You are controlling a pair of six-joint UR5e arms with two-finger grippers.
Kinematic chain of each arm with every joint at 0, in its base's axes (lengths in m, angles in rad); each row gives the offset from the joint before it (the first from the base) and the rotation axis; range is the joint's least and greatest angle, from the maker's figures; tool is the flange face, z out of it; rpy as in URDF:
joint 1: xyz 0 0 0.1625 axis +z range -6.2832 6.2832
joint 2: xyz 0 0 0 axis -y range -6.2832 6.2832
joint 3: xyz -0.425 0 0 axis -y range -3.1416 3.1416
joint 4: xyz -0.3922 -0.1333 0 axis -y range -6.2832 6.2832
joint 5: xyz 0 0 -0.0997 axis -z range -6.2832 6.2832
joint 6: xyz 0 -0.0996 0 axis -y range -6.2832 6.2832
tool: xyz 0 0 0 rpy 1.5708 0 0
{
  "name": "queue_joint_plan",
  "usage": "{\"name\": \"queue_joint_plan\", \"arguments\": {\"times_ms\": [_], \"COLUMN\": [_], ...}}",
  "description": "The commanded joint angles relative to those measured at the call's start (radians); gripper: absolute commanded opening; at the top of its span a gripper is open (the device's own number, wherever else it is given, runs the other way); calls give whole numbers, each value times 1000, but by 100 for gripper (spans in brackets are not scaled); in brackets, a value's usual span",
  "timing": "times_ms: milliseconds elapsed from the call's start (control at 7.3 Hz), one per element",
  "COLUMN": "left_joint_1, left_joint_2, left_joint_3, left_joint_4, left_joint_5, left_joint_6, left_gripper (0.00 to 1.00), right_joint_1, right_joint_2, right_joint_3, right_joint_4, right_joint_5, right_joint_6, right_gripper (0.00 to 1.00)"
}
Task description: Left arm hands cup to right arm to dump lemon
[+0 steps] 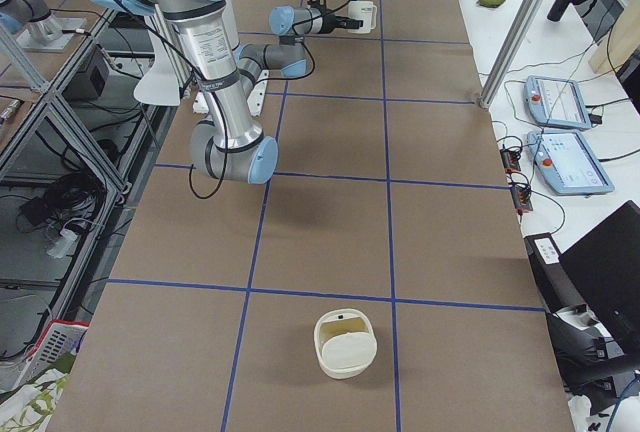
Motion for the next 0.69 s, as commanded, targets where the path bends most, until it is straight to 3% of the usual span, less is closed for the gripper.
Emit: {"name": "queue_joint_plan", "arguments": {"times_ms": [0, 548], "left_joint_1": [15, 37], "left_joint_2": [0, -2], "left_joint_3": [-5, -17], "left_joint_4": [0, 0], "left_joint_5": [2, 2], "left_joint_6": [-19, -26], "left_gripper": [0, 0], "right_joint_1": [-2, -3], "right_joint_2": [-2, -6], "right_joint_3": [0, 0], "right_joint_4": [1, 2], "right_joint_5": [-1, -5], "right_joint_6": [0, -17], "right_gripper": [98, 98]}}
